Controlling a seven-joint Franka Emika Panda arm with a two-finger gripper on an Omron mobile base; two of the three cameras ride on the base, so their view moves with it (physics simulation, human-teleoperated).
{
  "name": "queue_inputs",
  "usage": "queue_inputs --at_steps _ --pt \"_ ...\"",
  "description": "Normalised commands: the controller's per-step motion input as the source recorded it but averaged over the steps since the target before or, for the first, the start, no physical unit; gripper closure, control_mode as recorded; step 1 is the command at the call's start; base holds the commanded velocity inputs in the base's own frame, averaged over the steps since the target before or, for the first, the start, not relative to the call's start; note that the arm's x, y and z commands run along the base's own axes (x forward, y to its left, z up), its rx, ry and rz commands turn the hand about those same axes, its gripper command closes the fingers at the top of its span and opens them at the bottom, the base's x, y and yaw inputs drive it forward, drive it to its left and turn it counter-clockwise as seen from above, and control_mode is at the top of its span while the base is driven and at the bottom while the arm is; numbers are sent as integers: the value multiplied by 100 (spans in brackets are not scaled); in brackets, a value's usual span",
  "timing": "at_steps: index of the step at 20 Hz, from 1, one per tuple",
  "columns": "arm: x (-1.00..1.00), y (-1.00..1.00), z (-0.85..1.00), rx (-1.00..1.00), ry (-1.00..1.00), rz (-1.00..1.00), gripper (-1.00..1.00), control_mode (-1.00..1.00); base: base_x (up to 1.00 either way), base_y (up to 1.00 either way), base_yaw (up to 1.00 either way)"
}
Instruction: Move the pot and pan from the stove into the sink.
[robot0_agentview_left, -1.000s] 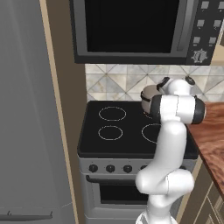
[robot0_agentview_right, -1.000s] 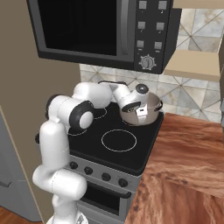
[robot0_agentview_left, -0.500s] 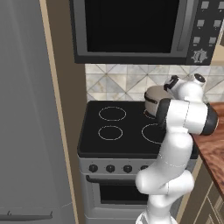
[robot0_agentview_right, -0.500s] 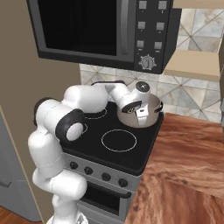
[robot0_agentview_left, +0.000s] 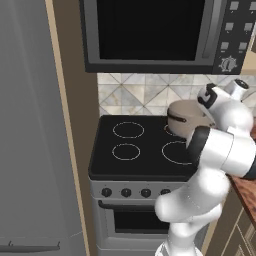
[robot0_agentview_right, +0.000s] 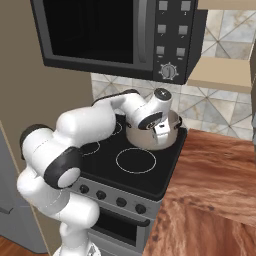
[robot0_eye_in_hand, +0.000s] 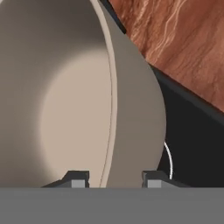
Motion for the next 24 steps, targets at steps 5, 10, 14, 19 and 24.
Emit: queue_inputs --at_steps 5,10,14,19,24 --pt "-68 33 36 -3 3 18 100 -100 0 0 0" --pt "-67 34 38 -1 0 17 100 -100 0 0 0" --pt "-64 35 43 -4 0 18 100 -100 0 0 0" --pt "-64 31 39 -3 0 19 100 -100 0 0 0" --pt "-57 31 31 -1 -3 19 100 -100 0 0 0"
